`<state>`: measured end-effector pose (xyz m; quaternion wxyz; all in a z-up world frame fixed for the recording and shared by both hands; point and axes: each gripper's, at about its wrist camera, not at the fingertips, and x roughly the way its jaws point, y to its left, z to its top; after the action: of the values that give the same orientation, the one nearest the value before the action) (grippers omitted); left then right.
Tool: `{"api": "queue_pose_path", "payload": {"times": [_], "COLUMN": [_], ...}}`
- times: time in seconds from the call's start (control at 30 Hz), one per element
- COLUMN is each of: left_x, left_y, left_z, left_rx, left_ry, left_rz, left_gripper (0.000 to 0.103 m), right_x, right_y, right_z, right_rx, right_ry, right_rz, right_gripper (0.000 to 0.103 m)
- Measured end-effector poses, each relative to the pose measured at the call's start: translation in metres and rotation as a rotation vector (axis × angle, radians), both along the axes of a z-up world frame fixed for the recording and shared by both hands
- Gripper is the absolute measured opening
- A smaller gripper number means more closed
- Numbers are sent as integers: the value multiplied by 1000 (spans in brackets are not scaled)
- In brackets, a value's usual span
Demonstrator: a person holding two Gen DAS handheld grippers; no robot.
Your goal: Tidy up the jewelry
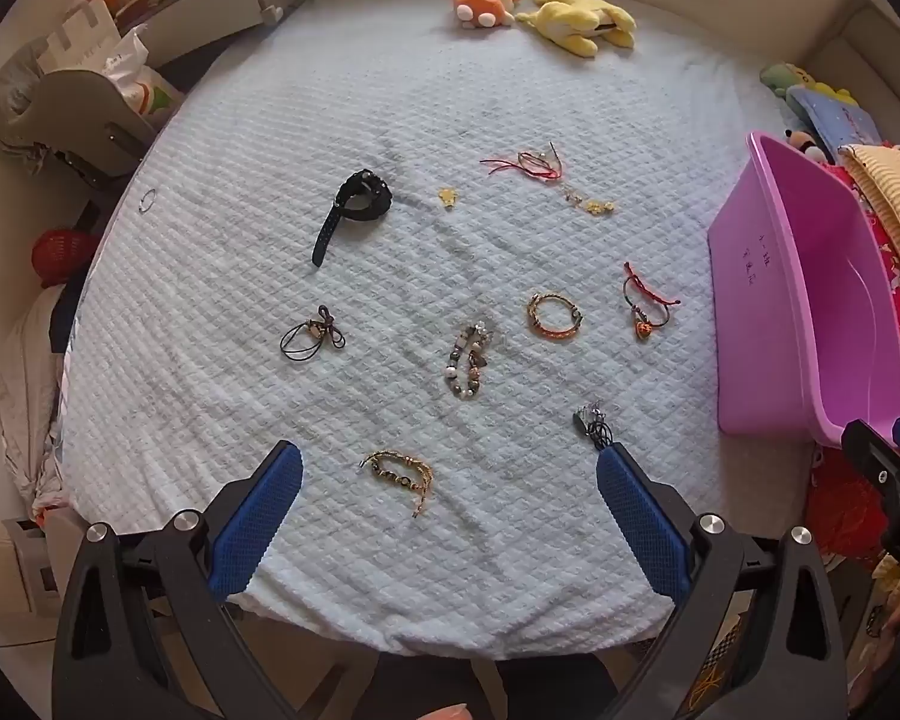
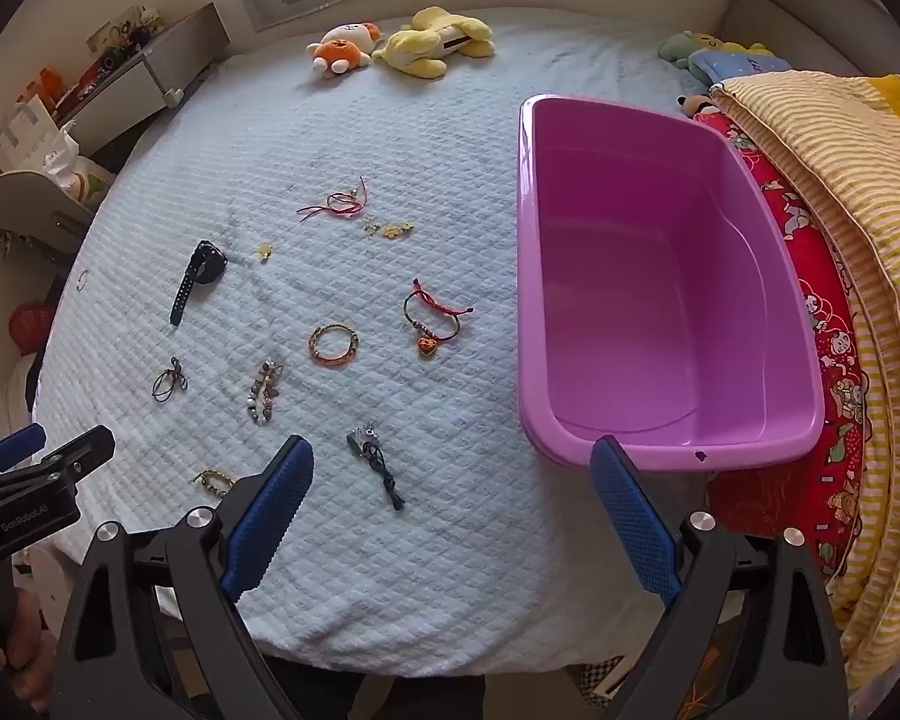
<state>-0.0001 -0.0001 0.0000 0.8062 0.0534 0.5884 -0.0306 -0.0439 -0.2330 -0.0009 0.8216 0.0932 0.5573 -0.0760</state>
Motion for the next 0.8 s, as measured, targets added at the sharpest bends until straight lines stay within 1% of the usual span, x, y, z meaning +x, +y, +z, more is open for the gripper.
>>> {"api": "queue_pose_path", "payload": {"times": [0.1, 0.13, 0.2, 0.23, 0.5, 0.57, 0.8], "left_x": [-1, -4, -6, -2, -2, -2, 0], "left_y": [0, 8, 10, 9, 22, 3, 6], "left_z": [1, 3, 5, 0, 3, 0, -3], "left_rx": [-6, -9, -13, -12, -26, 1, 0], "left_ry": [-3, -5, -13, 2, -3, 0, 9], "left_rz": [3, 3, 0, -1, -4, -10, -1], "left_gripper": [97, 97, 97, 97, 97, 97, 97], "right_x": [-1, 0, 1, 0, 1, 1, 2], "right_y": [1, 2, 2, 2, 5, 6, 5], "right_z": [0, -1, 1, 1, 0, -1, -3], "right_rx": [-17, -21, -27, -29, -33, -32, -26], "right_ry": [-5, -2, -4, -5, -1, -3, -3], "right_rz": [2, 4, 7, 9, 13, 13, 13], "right_gripper": [89, 89, 89, 89, 89, 89, 89]}}
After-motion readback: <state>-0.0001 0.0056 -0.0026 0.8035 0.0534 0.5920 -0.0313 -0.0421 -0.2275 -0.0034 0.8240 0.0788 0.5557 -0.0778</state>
